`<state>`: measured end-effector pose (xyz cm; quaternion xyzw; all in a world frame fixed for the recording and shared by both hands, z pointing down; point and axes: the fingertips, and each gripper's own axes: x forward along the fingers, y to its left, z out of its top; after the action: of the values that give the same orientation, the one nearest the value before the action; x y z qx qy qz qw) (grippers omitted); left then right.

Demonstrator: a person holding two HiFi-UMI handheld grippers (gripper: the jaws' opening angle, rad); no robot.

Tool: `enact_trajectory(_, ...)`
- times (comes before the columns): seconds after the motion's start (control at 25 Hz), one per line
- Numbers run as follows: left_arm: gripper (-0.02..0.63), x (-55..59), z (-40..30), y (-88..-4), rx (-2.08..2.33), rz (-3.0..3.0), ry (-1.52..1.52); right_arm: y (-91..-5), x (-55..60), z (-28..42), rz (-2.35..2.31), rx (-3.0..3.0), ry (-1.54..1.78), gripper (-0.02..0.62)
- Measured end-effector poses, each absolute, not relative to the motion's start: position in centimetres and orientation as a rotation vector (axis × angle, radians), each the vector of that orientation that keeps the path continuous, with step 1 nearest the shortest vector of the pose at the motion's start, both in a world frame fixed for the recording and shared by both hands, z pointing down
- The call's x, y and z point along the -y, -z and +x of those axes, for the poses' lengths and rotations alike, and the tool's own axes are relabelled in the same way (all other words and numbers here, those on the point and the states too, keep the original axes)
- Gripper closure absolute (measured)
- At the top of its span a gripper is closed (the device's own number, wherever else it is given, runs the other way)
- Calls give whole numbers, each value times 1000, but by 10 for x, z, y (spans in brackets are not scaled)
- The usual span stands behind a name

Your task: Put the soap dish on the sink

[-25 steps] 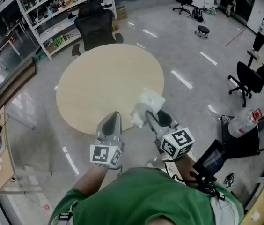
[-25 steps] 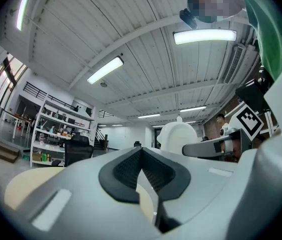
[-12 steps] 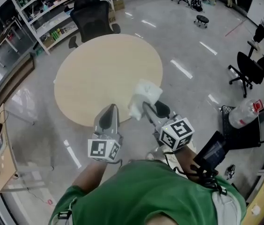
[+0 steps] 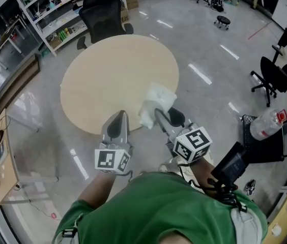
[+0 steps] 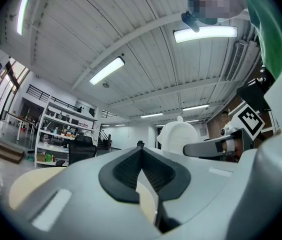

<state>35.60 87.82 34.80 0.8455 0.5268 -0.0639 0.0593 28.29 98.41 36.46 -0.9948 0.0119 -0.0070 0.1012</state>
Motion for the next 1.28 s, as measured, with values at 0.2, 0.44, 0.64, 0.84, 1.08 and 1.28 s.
enact_trajectory(0.2, 600, -877, 355, -348, -1570, 2583, 188, -364, -985, 282, -2947, -60, 22, 462)
enact_trajectory(0.44, 600, -853, 356, -349, -1470, 2657, 167, -366, -966, 289, -2945, -172, 54, 462)
enact_trajectory(0.64, 600, -807, 366, -351, -1303, 2760, 161, -367, -928, 312, -2927, -349, 55, 462)
enact_trajectory(0.84, 600, -747, 373, -357, -1092, 2868, 149, -370, -877, 338, -2893, -560, 70, 462)
enact_trajectory(1.08, 600, -679, 370, -360, -867, 2965, 169, -371, -813, 356, -2853, -788, 80, 462)
enact_trajectory(1.28, 600, -637, 362, -362, -655, 3023, 170, -377, -773, 366, -2789, -982, 103, 462)
